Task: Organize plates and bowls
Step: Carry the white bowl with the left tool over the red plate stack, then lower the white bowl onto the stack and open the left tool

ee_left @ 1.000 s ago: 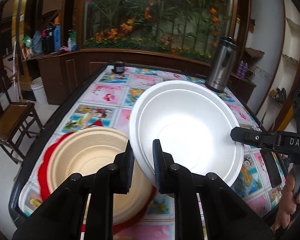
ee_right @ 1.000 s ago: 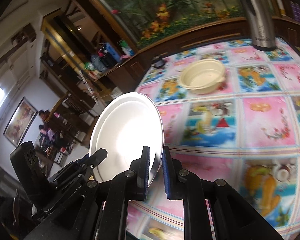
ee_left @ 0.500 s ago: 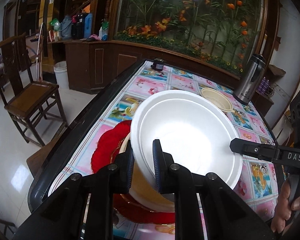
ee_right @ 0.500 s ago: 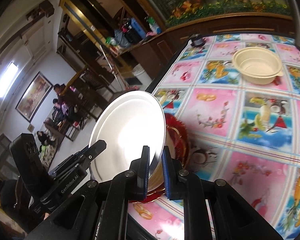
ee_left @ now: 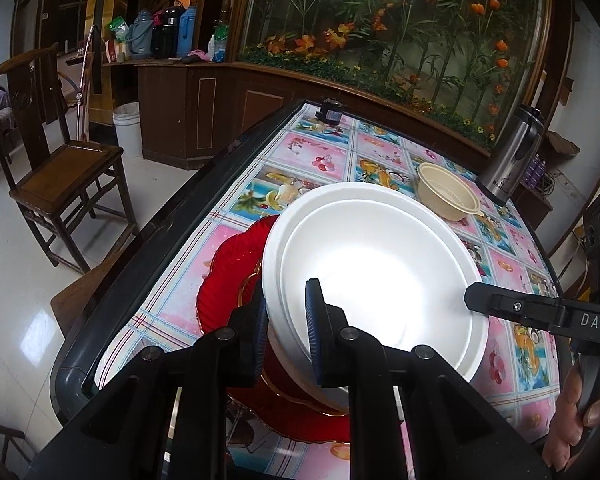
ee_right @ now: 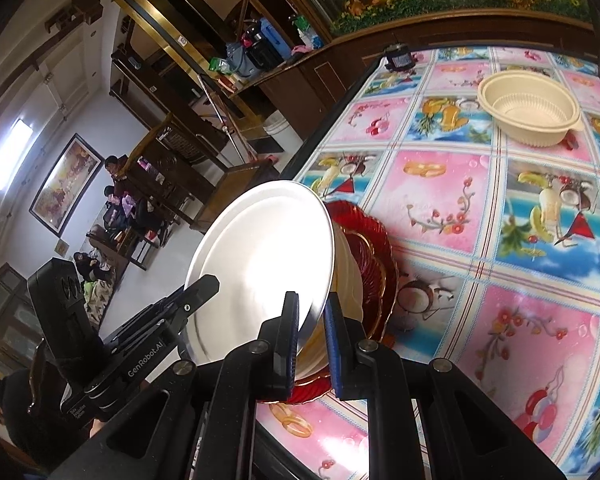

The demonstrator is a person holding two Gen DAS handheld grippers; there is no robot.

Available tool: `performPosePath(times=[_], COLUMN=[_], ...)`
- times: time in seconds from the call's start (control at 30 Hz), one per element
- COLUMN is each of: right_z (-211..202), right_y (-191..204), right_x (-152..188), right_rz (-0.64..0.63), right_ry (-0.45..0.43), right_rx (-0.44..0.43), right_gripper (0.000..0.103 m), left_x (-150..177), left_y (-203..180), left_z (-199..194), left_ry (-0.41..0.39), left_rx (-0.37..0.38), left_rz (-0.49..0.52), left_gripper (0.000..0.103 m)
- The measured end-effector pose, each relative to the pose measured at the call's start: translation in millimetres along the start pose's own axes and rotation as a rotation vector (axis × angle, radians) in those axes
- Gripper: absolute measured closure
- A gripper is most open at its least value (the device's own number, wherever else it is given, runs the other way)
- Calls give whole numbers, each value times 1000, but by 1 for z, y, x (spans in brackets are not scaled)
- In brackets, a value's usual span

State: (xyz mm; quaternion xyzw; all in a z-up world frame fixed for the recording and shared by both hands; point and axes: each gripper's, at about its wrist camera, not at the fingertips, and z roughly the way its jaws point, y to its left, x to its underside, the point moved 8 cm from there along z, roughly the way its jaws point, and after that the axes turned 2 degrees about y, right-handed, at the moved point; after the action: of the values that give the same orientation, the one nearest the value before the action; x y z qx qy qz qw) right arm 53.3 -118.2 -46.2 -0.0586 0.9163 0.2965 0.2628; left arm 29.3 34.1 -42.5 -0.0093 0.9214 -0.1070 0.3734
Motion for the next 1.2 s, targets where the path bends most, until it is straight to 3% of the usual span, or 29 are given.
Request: performPosePath(times=[0.4, 0.57, 0.73, 0.83, 0.97, 1.07, 1.2], right_z=[0, -1, -14, -35, -63, -79, -97], right_y=[5, 6, 1, -11, -41, -83, -120], right_x=[3, 4, 3, -3, -14, -18, -15], right_rz=[-5, -6, 18, 36, 85, 184, 260], right_ry=[1, 11, -14, -65, -148, -189, -226], right_rx=[-12, -34, -74, -78, -47, -24, -8], right_gripper=[88, 81, 81, 81, 81, 81, 80], left_x=[3, 2, -7, -13, -20, -21, -23], left_y=[5, 6, 4, -4, -33, -59, -66], left_z=[3, 2, -14, -24, -33, -32, -24], left_ry=[9, 7, -60, -102, -140, -137, -118], left_rx=[-5, 1, -25, -49, -19, -5, -20], left_rz=[-12, -30, -35, -17, 37, 102, 116], left_gripper=[89, 89, 86, 86, 86, 86, 86])
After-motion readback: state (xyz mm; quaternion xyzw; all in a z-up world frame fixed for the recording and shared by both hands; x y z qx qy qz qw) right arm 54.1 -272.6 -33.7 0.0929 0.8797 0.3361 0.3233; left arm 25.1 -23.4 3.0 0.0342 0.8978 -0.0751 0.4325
